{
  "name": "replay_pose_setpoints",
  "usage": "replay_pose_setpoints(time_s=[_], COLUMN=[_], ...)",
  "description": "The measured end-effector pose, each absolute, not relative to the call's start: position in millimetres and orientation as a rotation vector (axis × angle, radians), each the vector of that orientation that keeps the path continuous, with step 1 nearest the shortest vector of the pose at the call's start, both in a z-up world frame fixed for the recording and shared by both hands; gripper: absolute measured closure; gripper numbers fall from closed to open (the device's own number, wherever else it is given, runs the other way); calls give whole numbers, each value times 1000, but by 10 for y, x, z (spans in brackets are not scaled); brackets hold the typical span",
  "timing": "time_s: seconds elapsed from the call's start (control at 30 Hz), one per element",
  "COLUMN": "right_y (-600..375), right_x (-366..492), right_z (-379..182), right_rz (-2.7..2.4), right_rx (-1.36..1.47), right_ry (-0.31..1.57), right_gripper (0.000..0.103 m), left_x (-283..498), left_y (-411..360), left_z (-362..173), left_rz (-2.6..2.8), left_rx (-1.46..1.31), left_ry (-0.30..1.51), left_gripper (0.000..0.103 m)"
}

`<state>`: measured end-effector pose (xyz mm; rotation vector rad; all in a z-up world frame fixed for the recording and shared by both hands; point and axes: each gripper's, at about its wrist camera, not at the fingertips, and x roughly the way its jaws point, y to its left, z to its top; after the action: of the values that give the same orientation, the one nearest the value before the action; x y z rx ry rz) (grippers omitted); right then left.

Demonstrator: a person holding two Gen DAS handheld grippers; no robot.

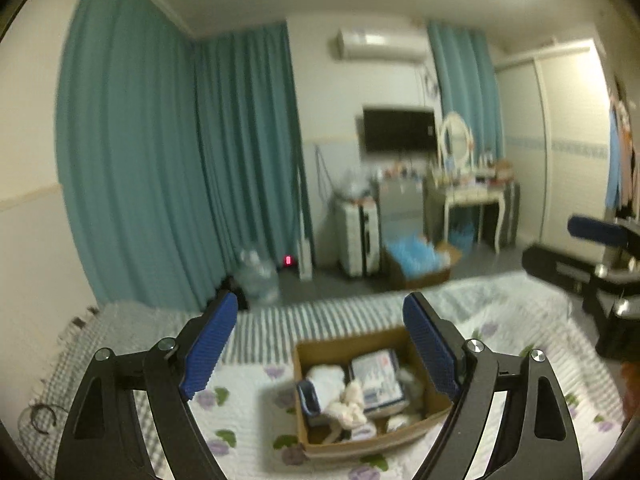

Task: Organize soft objects

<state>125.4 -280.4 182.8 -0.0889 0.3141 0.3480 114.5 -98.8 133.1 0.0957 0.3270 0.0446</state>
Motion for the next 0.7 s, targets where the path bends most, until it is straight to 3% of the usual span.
replay_pose_setpoints(time_s=[0.03,0.07,0.1,0.2,0.37,0.7], right_y=[-2811,-2817,-2822,-2824,-2856,-2986], right_x=[1162,1075,975,692,375,135], right_z=[1887,1935,1985,2091,2124,1654], right_rz=[345,339,332,331,325,293], right_rx=[-90,-92,-93,-94,-101,-34], right_ry=[297,284,269,218,153,101], right_gripper=[8,7,6,0,0,0], left_x=[1009,892,801,445,157,-16], left_y=[-976,-966,-942,-910,-865,-706], left_z=[1434,1512,1568,1723,1795,1373], left_rz=[48,48,52,65,95,92], left_rx=[87,76,66,50,78,34], left_ry=[287,256,231,130,64,56], left_gripper=[15,4,0,0,0,0])
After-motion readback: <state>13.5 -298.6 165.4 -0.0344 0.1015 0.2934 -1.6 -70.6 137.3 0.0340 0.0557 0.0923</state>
